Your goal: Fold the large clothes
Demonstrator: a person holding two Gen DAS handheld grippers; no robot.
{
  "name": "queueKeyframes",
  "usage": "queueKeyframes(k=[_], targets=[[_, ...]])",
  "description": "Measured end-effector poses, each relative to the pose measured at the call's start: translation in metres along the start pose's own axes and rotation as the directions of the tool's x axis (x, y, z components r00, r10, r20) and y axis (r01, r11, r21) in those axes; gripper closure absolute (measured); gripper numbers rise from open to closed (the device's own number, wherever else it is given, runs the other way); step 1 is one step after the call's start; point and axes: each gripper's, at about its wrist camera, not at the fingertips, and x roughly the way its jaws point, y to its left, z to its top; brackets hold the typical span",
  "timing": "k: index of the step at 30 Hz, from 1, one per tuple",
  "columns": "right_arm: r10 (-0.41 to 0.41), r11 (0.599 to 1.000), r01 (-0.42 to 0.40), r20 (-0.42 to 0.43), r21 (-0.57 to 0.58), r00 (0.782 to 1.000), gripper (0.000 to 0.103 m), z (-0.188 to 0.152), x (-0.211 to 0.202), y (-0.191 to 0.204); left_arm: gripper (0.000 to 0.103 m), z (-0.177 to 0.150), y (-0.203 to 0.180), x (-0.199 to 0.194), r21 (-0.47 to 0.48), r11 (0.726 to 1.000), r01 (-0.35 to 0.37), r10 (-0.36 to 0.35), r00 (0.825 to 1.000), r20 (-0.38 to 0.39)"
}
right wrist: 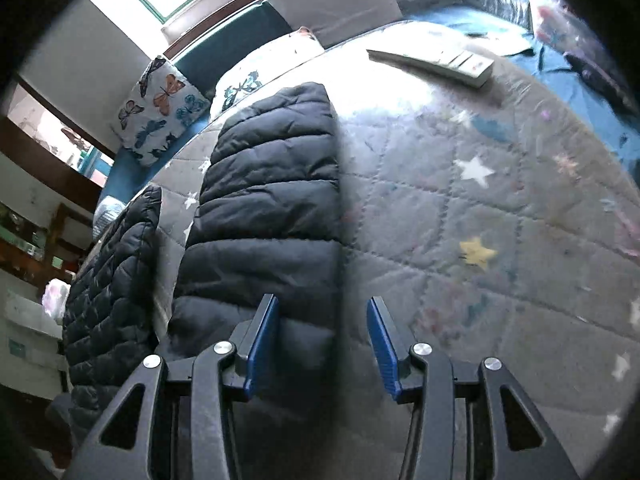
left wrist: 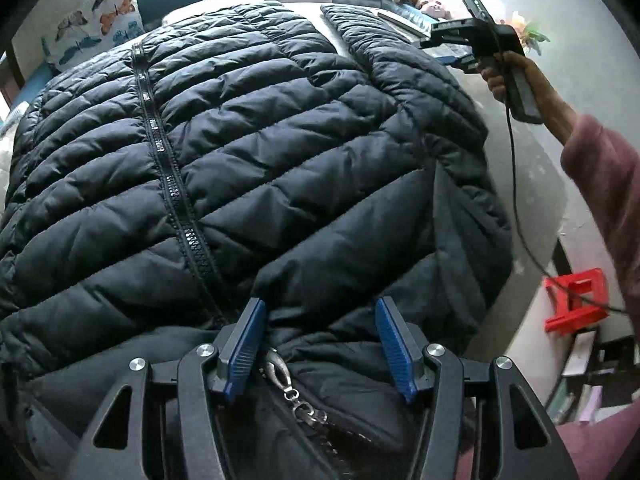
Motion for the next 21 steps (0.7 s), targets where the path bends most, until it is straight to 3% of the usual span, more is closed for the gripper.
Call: queueKeyframes(k=[5, 6, 7, 8, 12, 16, 18, 21], targets=[[0.108, 0.993, -0.110, 0.044, 0.049, 0.993, 0.053, 0.006, 0.010, -0.001, 0.042, -0.003, -0.014, 0.008, 0.034, 0.999, -0.019, 0.019, 1.000, 0.005], [0.119, 0.991, -0.121, 0.042, 0.052, 0.992, 0.058, 0.007, 0.012, 0.000, 0.042, -0.004, -0.016, 0.008, 0.045, 0.999, -0.027, 0.026, 1.000, 0.004], [0.115, 0.992, -0.117, 0.041, 0.056, 0.993, 0.071, 0.009, 0.013, 0.002, 0.042, -0.005, -0.017, 0.008, 0.051, 0.998, -0.030, 0.030, 1.000, 0.002], [0.112, 0.991, -0.115, 0.046, 0.063, 0.993, 0.092, 0.010, 0.010, 0.002, 0.042, -0.004, -0.020, 0.006, 0.057, 0.998, -0.028, 0.028, 1.000, -0.003], [0.165, 0.982, -0.178, 0.184, 0.059, 0.969, 0.096, 0.014, -0.043, -0.007, 0.042, -0.004, -0.015, 0.000, 0.042, 0.999, 0.018, -0.017, 1.000, -0.019], [0.084, 0.991, -0.111, 0.303, 0.074, 0.949, 0.098, 0.013, -0.098, -0.037, 0.042, -0.002, -0.013, -0.021, 0.075, 0.996, 0.050, -0.048, 0.998, -0.031], [0.048, 0.990, -0.080, 0.262, 0.114, 0.964, 0.098, 0.010, -0.099, -0.063, 0.042, 0.002, -0.014, -0.030, 0.086, 0.994, 0.062, -0.060, 0.998, -0.022], [0.102, 0.969, -0.137, 0.172, 0.205, 0.980, 0.098, 0.000, -0.079, -0.093, 0.041, 0.014, -0.010, -0.046, 0.070, 0.995, 0.072, -0.073, 0.997, 0.011]])
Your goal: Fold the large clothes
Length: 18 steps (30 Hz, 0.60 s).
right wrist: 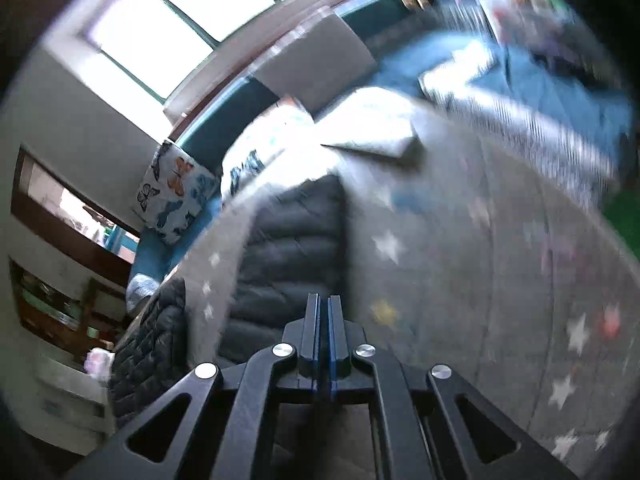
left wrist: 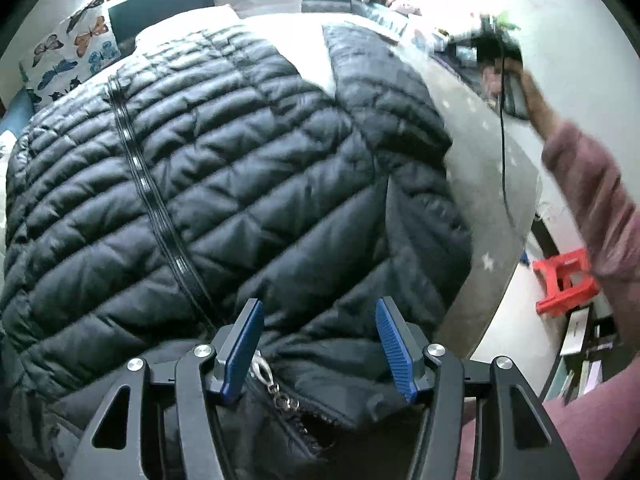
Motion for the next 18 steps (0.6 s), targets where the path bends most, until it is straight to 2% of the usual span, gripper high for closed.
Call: queueKeyframes(k=[4, 5, 6, 7, 8, 9, 13, 15, 18], targets=[[0.006, 1.000, -0.004, -0.088, 0.021, 0.996, 0.096, -0.021, 0.018, -0.013, 0.040, 0.023, 0.011, -0.012, -0.036, 0.999, 0.006, -0.005, 1.000, 0.025], [0.011, 1.000, -0.010, -0.102, 0.013, 0.995, 0.088, -0.024, 0.021, -0.011, 0.040, 0.029, 0.010, -0.012, -0.044, 0.999, 0.005, -0.003, 1.000, 0.025], [0.024, 1.000, -0.024, -0.106, 0.004, 0.994, 0.068, -0.025, 0.022, -0.008, 0.040, 0.036, 0.013, -0.011, -0.056, 0.998, 0.007, -0.005, 1.000, 0.025], [0.035, 0.999, -0.036, -0.103, -0.007, 0.994, 0.054, -0.026, 0.023, -0.003, 0.040, 0.042, 0.016, -0.010, -0.066, 0.998, 0.009, -0.007, 1.000, 0.023], [0.045, 0.999, -0.047, -0.089, -0.021, 0.995, 0.030, -0.026, 0.023, 0.002, 0.040, 0.048, 0.014, -0.008, -0.072, 0.997, 0.004, -0.003, 1.000, 0.022], [0.053, 0.997, -0.056, -0.072, -0.045, 0.996, 0.027, -0.025, 0.023, 0.009, 0.040, 0.053, 0.015, -0.005, -0.074, 0.997, -0.001, 0.003, 1.000, 0.020], [0.053, 0.996, -0.060, -0.104, -0.066, 0.993, 0.027, -0.022, 0.039, 0.022, 0.040, 0.066, 0.014, 0.008, -0.080, 0.997, -0.002, 0.002, 1.000, 0.006], [0.024, 0.995, -0.035, -0.118, -0.090, 0.993, 0.027, -0.021, 0.050, 0.029, 0.040, 0.073, 0.013, 0.018, -0.085, 0.996, 0.008, -0.008, 1.000, 0.000], [0.045, 0.994, -0.055, -0.101, -0.095, 0.994, 0.027, -0.021, 0.056, 0.032, 0.040, 0.082, 0.007, 0.027, -0.078, 0.997, 0.017, -0.017, 1.000, -0.004]])
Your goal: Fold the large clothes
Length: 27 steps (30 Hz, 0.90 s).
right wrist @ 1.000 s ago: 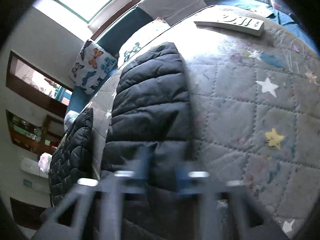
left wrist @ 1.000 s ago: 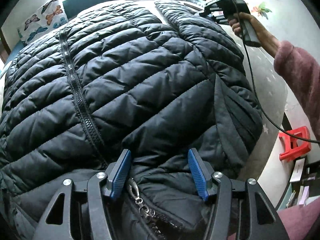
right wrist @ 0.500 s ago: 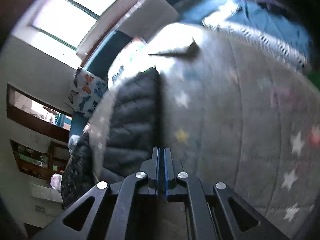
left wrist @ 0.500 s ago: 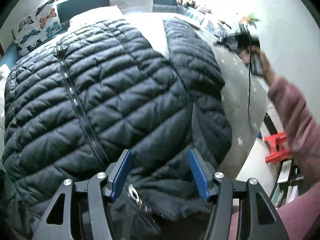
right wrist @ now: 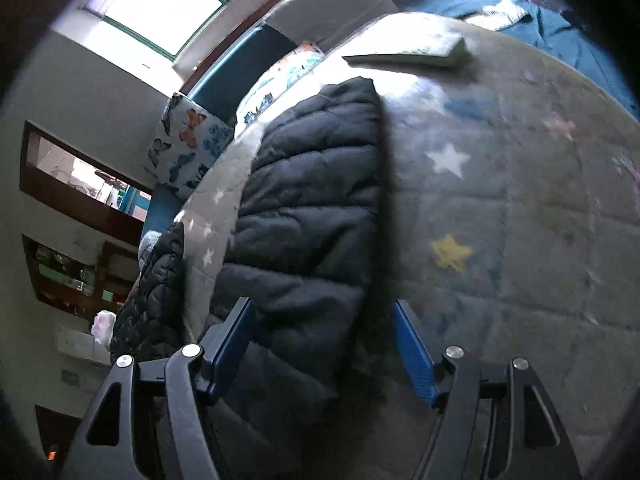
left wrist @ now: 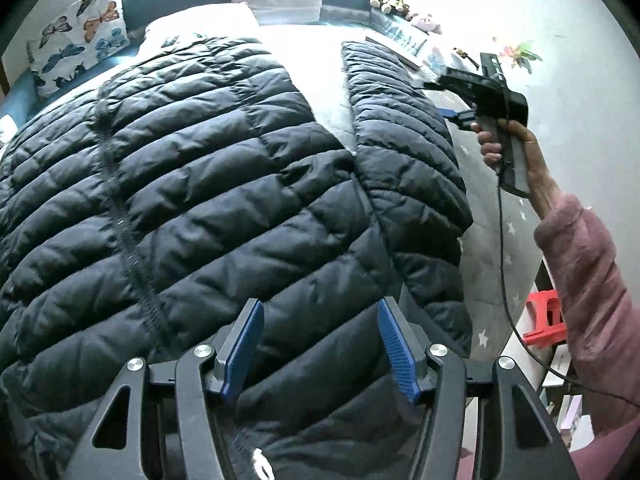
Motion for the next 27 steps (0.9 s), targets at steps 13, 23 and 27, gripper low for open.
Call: queueKeyframes(k=[13, 23, 27], targets=[[0.174, 0.983, -0.163, 0.135, -0.086, 0.975, 0.093, -0.001, -0.065, 0.064, 0.040, 0.020, -0.024, 0.060, 0.028, 0.996, -0.088, 0.089, 0.995, -0.052], [0.240, 0.831, -0.125, 0.145, -0.542, 0.960, 0.094, -0.103, -0.125, 0.242, 0.040, -0.028, 0.037, -0.054, -0.106, 0.988, -0.111, 0.125, 0.983, 0.133], [0.225, 0.678, -0.104, 0.071, -0.727, 0.972, 0.094, -0.184, -0.119, 0.304, 0.040, -0.071, 0.092, -0.108, -0.217, 0.962, -0.168, 0.214, 0.954, 0.209]])
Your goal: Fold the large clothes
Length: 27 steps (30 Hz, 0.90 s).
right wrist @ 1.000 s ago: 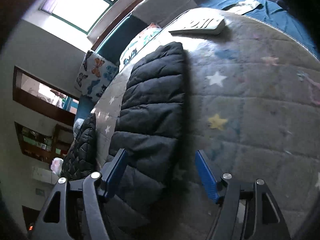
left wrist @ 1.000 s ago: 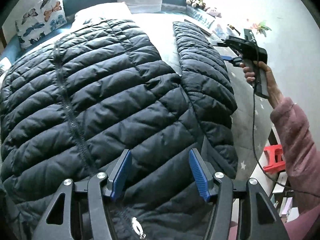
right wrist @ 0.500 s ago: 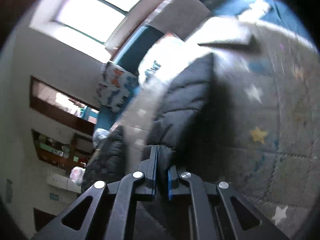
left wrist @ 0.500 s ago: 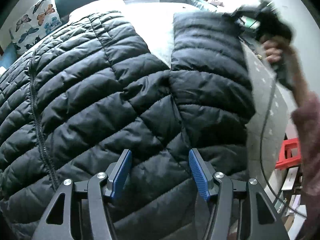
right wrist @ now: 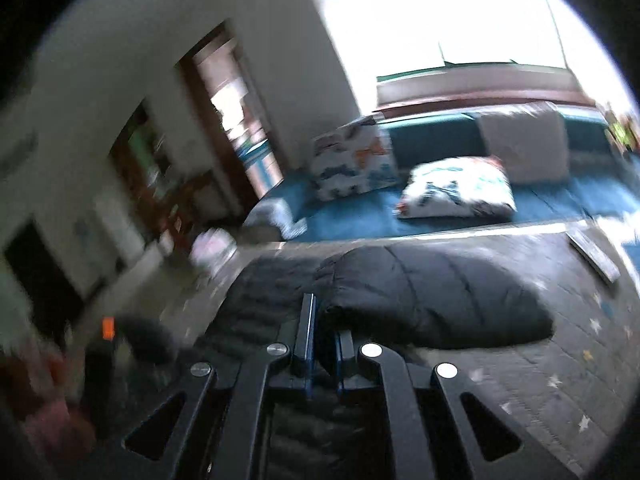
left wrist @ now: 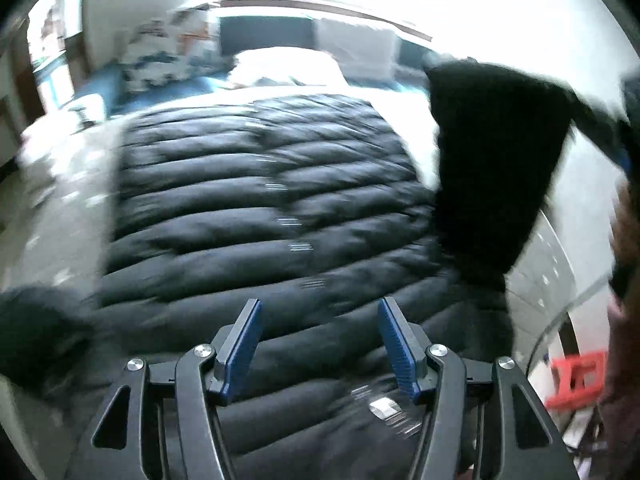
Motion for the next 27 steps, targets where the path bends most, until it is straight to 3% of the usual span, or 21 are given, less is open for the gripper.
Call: queueKeyframes(k=[3, 5, 8, 10, 12, 15, 20, 22, 23, 24, 25, 27], targets=[[0.010, 0.983, -0.028, -0.100, -0.181, 0.995, 0.094, -0.031, 0.020, 0.065, 0.040, -0.019, 0.051, -0.025, -0.081, 0.996, -0.045, 0.048, 0.998, 0.038], [0.011, 0.959, -0.068, -0.204, -0.275, 0.979, 0.094, -0.063, 0.039, 0.103, 0.040, -0.034, 0.081, -0.039, -0.127, 0.990, -0.057, 0.063, 0.997, 0.045], [-0.050, 0.916, -0.090, -0.334, -0.392, 0.941, 0.094, -0.112, 0.071, 0.139, 0.040, -0.052, 0.109, -0.048, -0.171, 0.982, -0.078, 0.087, 0.995, 0.046], [-0.116, 0.891, -0.089, -0.412, -0.445, 0.904, 0.093, -0.146, 0.090, 0.151, 0.040, -0.065, 0.123, -0.052, -0.192, 0.978, -0.082, 0.092, 0.995, 0.041], [-0.159, 0.871, -0.071, -0.417, -0.486, 0.895, 0.090, -0.162, 0.093, 0.157, 0.040, -0.073, 0.129, -0.055, -0.196, 0.977, -0.078, 0.087, 0.995, 0.039], [-0.211, 0.841, -0.026, -0.372, -0.541, 0.904, 0.090, -0.163, 0.082, 0.166, 0.040, -0.077, 0.131, -0.057, -0.198, 0.977, -0.076, 0.087, 0.995, 0.049], [-0.209, 0.846, -0.019, -0.362, -0.534, 0.908, 0.085, -0.154, 0.068, 0.168, 0.040, -0.067, 0.118, -0.066, -0.202, 0.978, -0.048, 0.068, 0.993, 0.093], [-0.127, 0.895, -0.075, -0.413, -0.440, 0.902, 0.071, -0.146, 0.067, 0.157, 0.040, -0.062, 0.115, -0.069, -0.196, 0.979, -0.051, 0.073, 0.992, 0.103], [-0.077, 0.918, -0.112, -0.448, -0.380, 0.891, 0.058, -0.144, 0.070, 0.149, 0.040, -0.059, 0.114, -0.072, -0.195, 0.979, -0.054, 0.076, 0.991, 0.106], [-0.015, 0.939, -0.153, -0.481, -0.308, 0.877, 0.053, -0.143, 0.068, 0.142, 0.040, -0.059, 0.114, -0.073, -0.195, 0.979, -0.056, 0.078, 0.991, 0.108], [0.044, 0.954, -0.184, -0.498, -0.236, 0.866, 0.053, -0.138, 0.063, 0.134, 0.040, -0.058, 0.114, -0.074, -0.194, 0.979, -0.058, 0.080, 0.991, 0.109], [0.100, 0.966, -0.203, -0.492, -0.161, 0.865, 0.053, -0.133, 0.050, 0.126, 0.040, -0.057, 0.116, -0.075, -0.193, 0.979, -0.064, 0.085, 0.991, 0.107]])
